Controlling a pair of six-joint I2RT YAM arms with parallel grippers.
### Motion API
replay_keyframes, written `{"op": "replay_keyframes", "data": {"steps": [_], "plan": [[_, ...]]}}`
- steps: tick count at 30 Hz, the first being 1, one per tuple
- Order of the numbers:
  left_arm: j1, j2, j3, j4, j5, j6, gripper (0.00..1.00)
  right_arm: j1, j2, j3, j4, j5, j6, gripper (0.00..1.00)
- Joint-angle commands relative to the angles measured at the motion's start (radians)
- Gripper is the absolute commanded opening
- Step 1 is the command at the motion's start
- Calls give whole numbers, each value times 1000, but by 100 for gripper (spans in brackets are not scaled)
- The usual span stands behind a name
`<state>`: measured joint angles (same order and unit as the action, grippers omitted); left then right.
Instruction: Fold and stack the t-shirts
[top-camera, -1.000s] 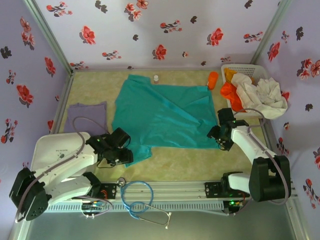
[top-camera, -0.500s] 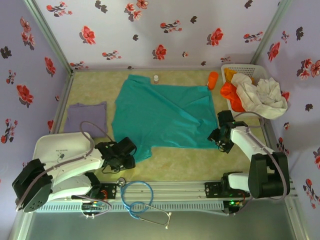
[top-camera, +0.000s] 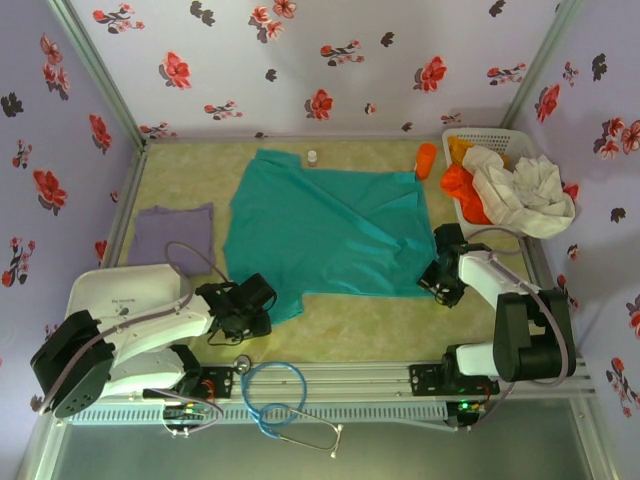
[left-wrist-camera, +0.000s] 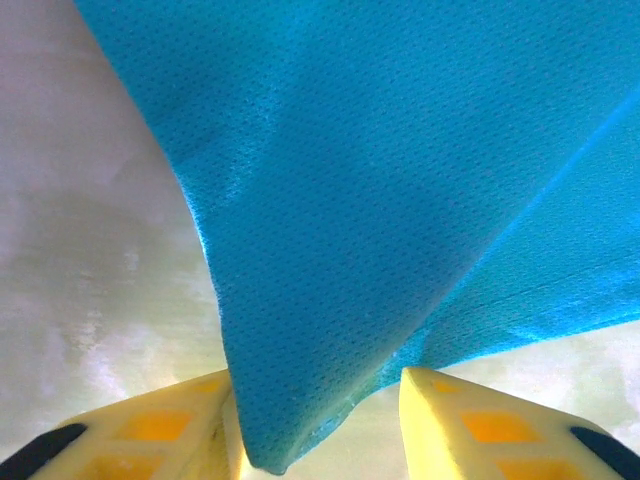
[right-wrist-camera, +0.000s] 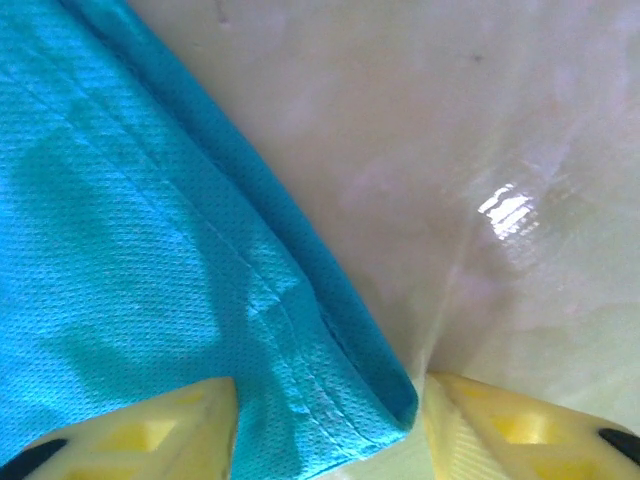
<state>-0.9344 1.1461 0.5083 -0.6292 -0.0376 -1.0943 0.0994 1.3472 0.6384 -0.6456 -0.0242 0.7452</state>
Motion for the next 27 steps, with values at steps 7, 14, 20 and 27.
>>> {"op": "replay_keyframes", "data": {"steps": [7,14,20,27], "plan": [[-6,30,31,10,-48,14,24,0,49,-6,69,-57,11,37],[12,22,76,-50,-74,50,2,0,60,11,77,-70,2,8],[28,-20,111,-77,-73,65,0,-1,60,21,87,-89,-9,0],[43,-32,140,-83,-75,67,0,0,22,23,115,-113,-30,0]]}}
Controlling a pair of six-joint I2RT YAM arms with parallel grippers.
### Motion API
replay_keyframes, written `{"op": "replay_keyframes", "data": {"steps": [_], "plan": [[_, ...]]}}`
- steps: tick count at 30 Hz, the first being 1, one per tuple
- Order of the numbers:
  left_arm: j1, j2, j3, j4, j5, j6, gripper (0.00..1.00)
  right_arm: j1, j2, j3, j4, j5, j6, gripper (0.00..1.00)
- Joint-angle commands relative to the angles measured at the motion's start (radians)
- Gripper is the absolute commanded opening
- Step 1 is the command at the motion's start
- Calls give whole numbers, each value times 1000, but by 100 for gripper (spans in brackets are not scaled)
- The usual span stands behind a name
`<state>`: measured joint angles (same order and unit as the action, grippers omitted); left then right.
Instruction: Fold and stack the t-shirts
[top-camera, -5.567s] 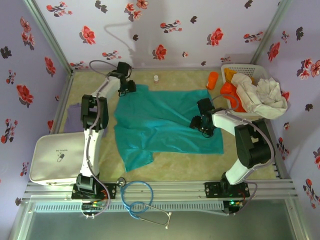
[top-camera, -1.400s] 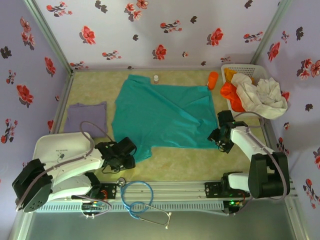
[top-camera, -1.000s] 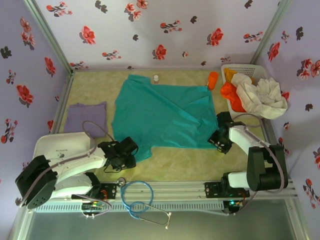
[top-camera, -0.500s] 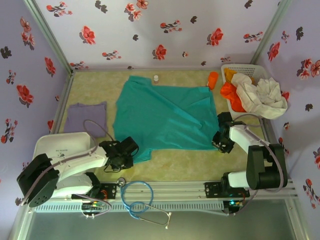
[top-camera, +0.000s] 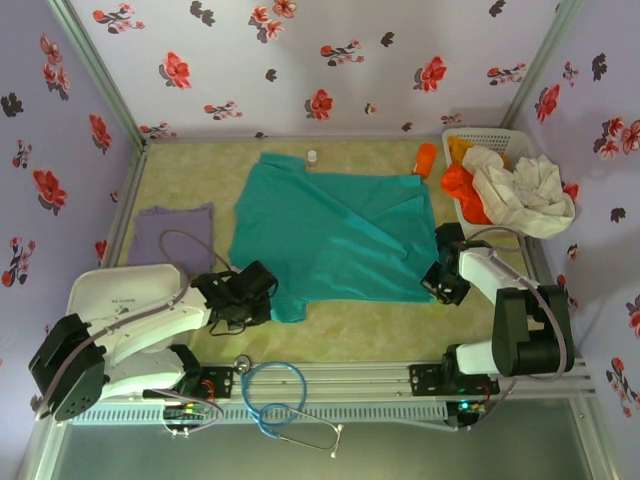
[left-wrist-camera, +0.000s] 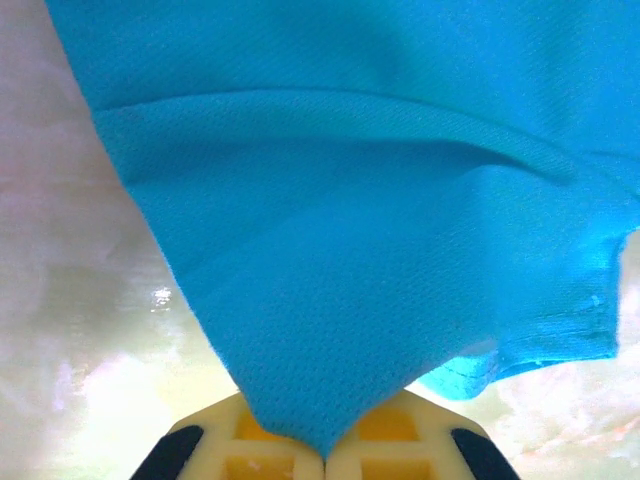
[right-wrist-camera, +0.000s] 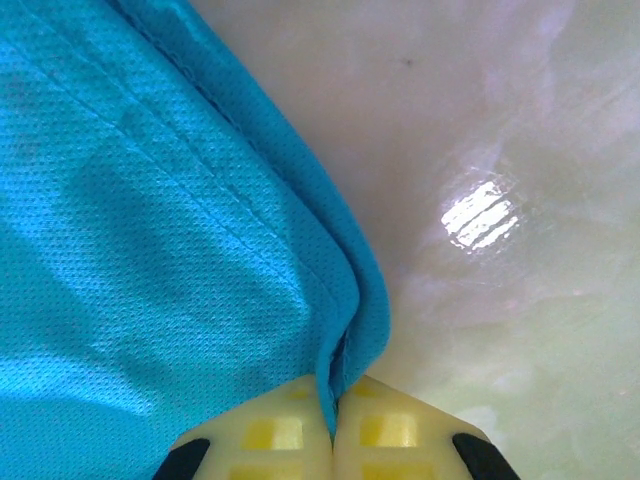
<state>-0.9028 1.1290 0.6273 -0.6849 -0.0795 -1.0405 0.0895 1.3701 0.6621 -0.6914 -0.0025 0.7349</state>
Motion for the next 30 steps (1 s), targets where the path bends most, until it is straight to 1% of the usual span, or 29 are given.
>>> {"op": "replay_keyframes", "data": {"steps": [1,6,10,13,16,18,20,23,26,30], "plan": [[13,-17,21,-21,-32,13,0,10,-11,-7,183,-162,-23,0],[32,-16,53,-46,-59,54,0,10,-66,-4,229,-193,-30,0],[151,-35,123,-103,-59,192,0,10,-120,28,231,-182,-43,0],[243,-68,199,-89,-45,281,0,9,-149,76,224,-174,-59,0],[312,-52,308,-79,-45,368,0,10,-158,143,225,-171,-72,0],[349,-11,396,-79,-45,443,0,9,-148,189,237,-172,-72,0],[408,57,522,-108,-52,527,0,10,-128,245,255,-182,-63,0],[485,130,675,-113,-50,612,0,10,-90,347,250,-192,-56,0],[525,184,793,-84,-41,672,0,10,-71,428,254,-190,-55,0],[548,264,959,-99,-21,718,0,10,-57,512,265,-193,-67,0]]}}
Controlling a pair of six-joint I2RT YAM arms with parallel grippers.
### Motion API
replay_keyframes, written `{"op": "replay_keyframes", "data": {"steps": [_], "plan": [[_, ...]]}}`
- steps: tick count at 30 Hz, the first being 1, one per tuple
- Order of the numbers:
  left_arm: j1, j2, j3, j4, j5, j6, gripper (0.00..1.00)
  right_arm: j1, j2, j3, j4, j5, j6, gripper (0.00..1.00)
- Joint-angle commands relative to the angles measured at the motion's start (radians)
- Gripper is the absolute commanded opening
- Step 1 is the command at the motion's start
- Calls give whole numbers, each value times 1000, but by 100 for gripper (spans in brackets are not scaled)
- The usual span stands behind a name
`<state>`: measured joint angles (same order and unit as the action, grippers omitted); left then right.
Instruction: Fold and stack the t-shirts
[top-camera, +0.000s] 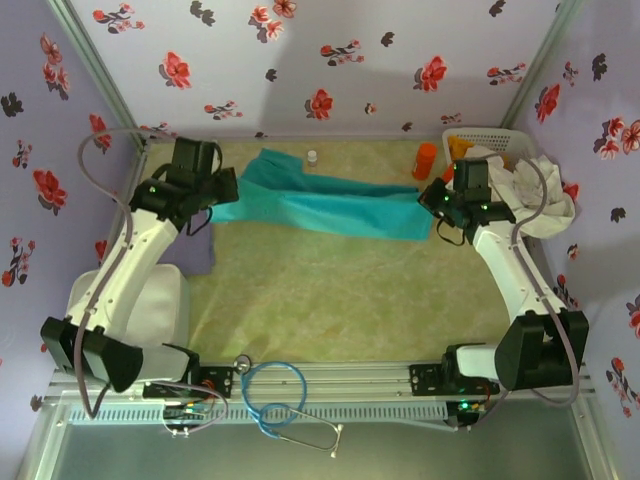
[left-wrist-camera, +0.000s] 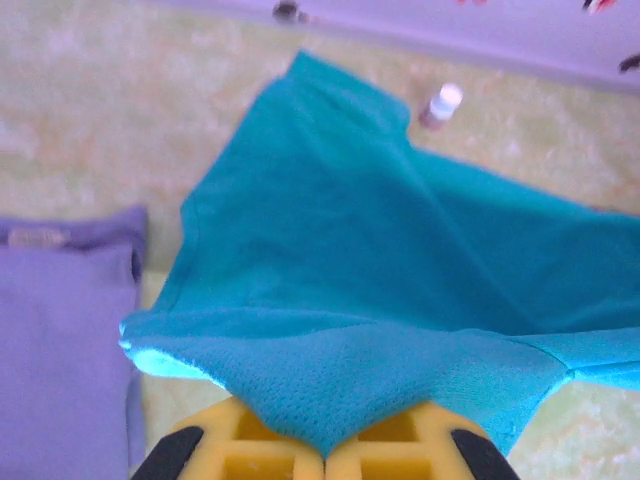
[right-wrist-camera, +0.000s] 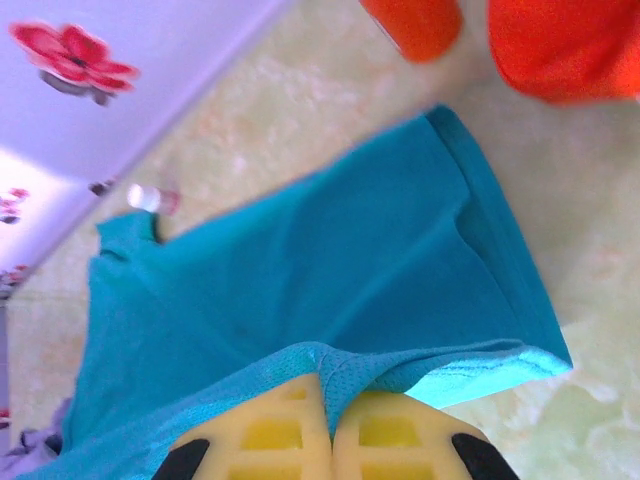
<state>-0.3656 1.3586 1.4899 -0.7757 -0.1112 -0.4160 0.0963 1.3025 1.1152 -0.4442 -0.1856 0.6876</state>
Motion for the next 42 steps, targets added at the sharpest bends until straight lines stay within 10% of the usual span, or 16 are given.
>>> {"op": "replay_keyframes", "data": {"steps": [1,12,42], "plan": [[13,53,135,-14,19,103,0,3,14,80,19,-11,-24,0],[19,88,362,-43,47,198,0,3,-18,222,43,-42,-123,0],[11,-480,263,336,320,269,0,20,-634,152,216,168,-260,0]]}}
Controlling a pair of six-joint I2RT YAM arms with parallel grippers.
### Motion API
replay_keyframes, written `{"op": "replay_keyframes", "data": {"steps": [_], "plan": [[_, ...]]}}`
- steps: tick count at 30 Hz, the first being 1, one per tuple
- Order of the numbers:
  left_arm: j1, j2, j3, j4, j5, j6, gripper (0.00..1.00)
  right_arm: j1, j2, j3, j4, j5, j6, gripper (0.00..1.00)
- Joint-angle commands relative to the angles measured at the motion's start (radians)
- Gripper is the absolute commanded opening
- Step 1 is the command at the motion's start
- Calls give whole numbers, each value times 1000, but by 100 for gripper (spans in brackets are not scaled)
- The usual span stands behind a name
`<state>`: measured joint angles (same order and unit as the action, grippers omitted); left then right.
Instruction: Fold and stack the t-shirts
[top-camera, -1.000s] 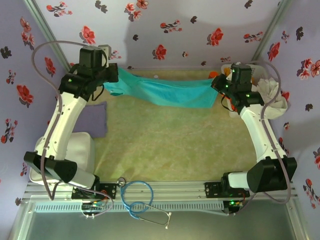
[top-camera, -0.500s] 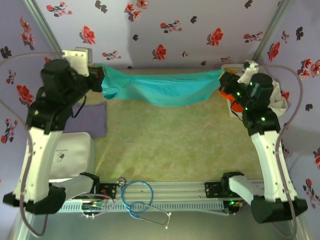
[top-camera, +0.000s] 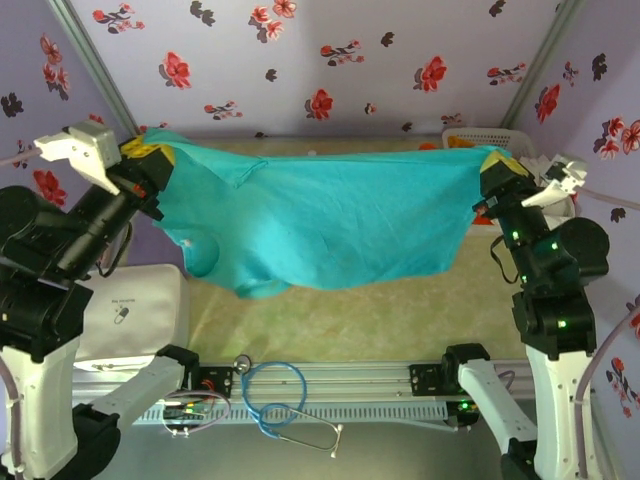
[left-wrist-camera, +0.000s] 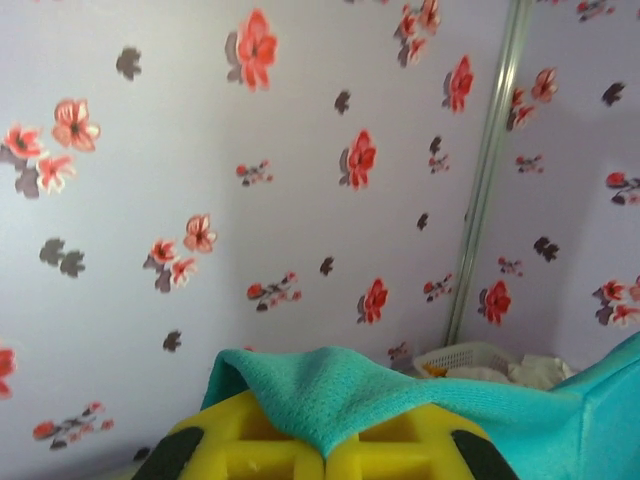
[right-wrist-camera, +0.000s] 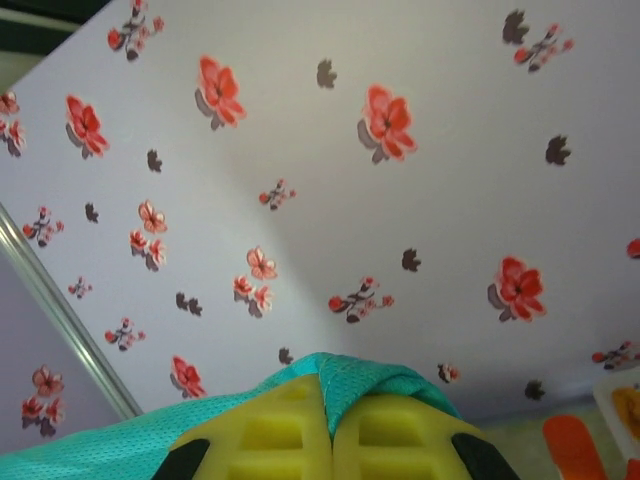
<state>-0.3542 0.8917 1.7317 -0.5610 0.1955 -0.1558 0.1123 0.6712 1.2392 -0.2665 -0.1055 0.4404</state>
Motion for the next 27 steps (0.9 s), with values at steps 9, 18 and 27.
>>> {"op": "replay_keyframes", "data": {"steps": [9,18,27], "plan": [[10,95,-127,110,-152,-33,0,4,192,29,-135,180,43,0],[72,250,-535,278,-161,-200,0,3,581,-72,-246,77,89,0],[126,718,-499,447,-37,-224,0,0,971,-31,-81,7,111,0]]}}
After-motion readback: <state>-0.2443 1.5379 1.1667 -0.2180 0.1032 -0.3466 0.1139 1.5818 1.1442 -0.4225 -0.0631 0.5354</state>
